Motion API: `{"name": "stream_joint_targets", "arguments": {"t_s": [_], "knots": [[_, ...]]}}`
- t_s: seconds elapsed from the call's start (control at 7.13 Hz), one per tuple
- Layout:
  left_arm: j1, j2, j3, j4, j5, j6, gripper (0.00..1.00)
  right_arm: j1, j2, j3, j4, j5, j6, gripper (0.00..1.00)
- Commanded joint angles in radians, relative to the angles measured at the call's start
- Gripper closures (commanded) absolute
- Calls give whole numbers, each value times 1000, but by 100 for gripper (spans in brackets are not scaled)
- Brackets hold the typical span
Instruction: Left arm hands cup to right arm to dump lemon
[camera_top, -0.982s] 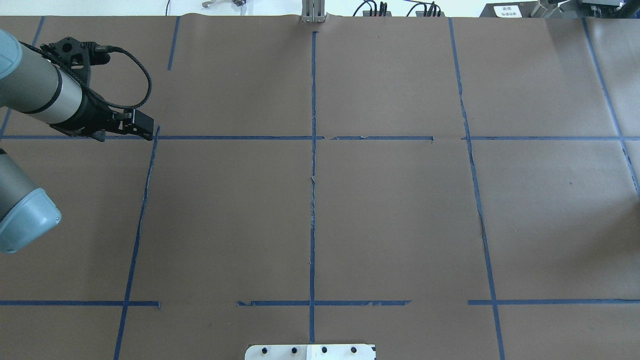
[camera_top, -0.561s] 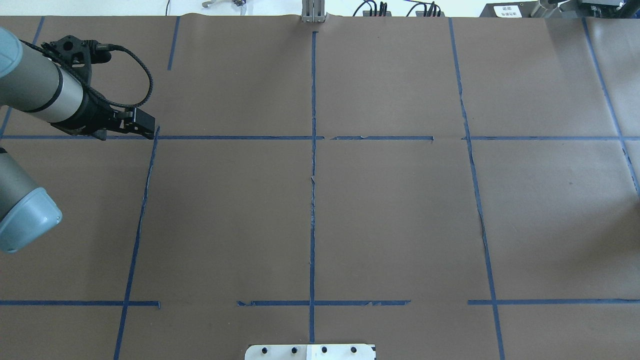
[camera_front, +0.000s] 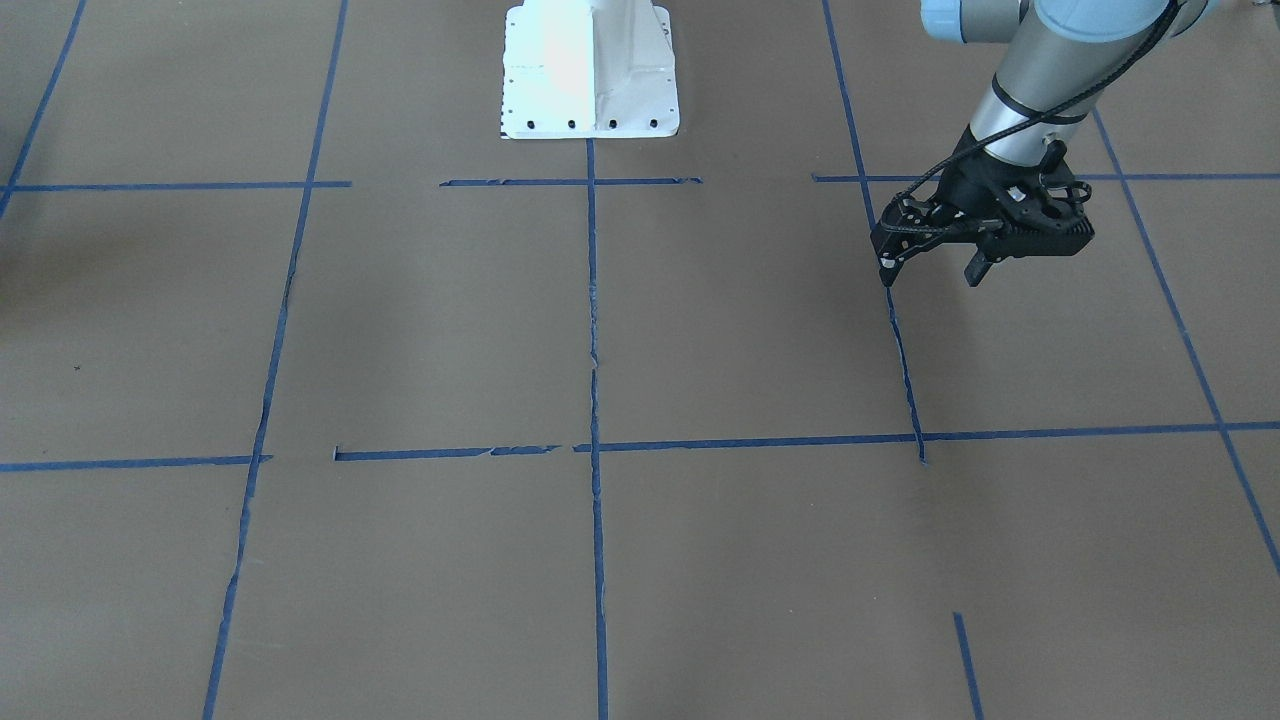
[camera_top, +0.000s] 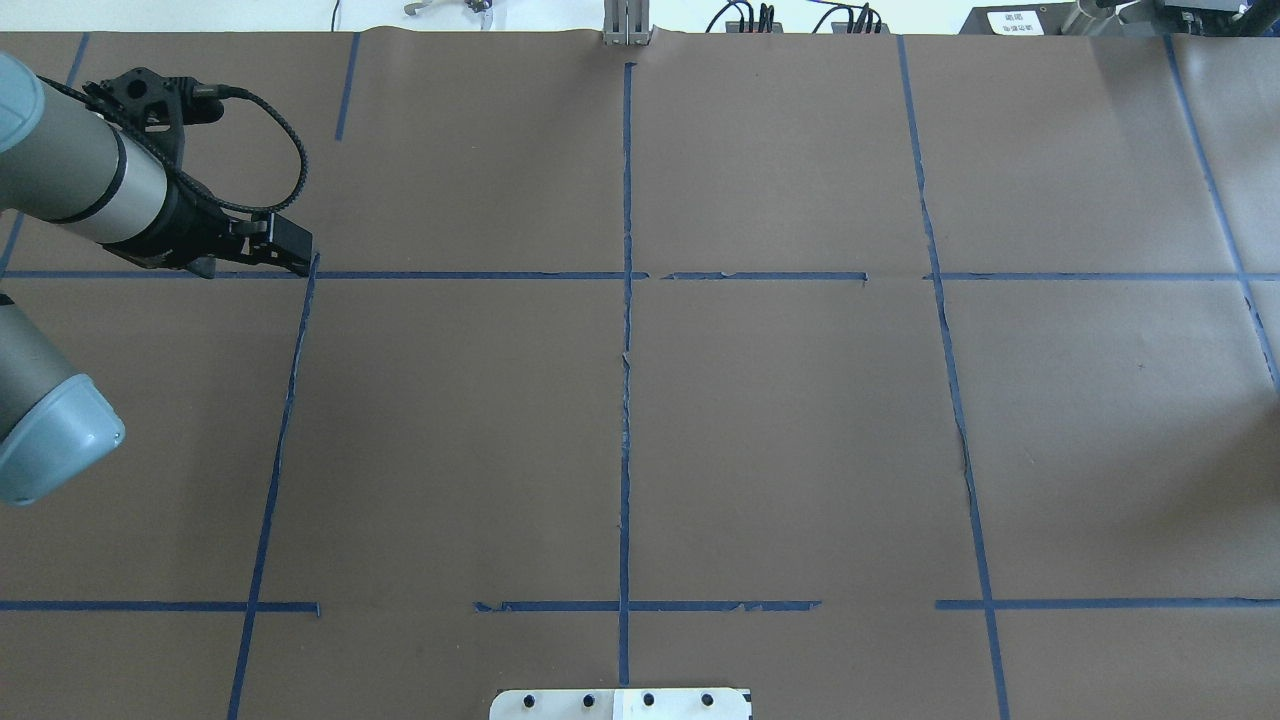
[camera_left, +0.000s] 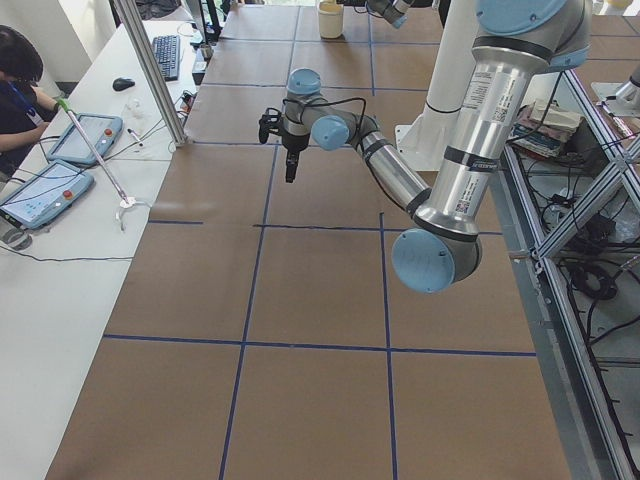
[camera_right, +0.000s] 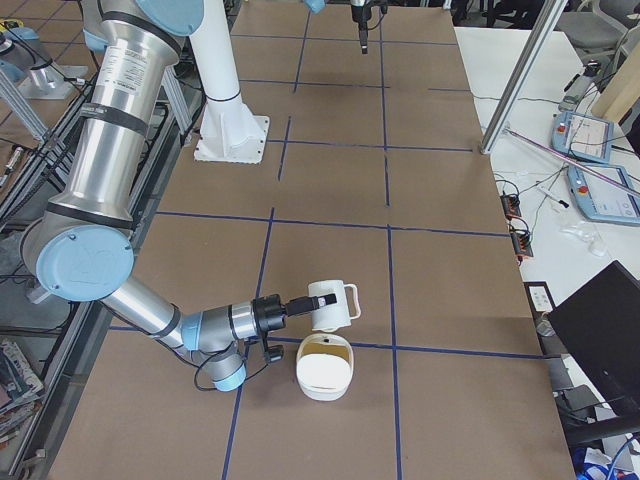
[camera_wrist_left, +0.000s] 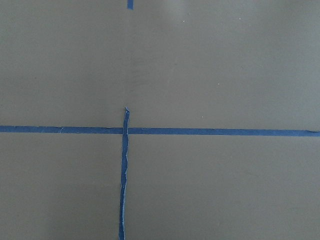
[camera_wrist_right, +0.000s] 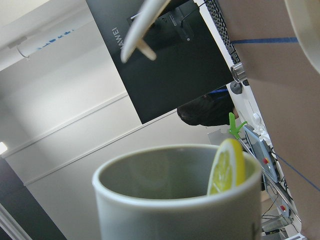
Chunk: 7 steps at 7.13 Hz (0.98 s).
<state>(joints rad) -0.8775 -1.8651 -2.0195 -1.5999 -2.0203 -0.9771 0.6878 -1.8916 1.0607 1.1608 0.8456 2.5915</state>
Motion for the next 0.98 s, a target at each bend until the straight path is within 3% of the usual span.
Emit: {"name": "stream_joint_targets", "arguments": {"t_s": [0.0, 0.42, 0.84], "knots": [[0, 1, -7, 2, 0, 0, 0, -1, 0, -7, 10, -48, 73, 88], [0, 1, -7, 3, 0, -2, 0, -1, 2, -14, 17, -50, 172, 88], [0, 0, -2, 3, 0, 0, 0, -1, 0, -14, 20, -42, 150, 86]]}}
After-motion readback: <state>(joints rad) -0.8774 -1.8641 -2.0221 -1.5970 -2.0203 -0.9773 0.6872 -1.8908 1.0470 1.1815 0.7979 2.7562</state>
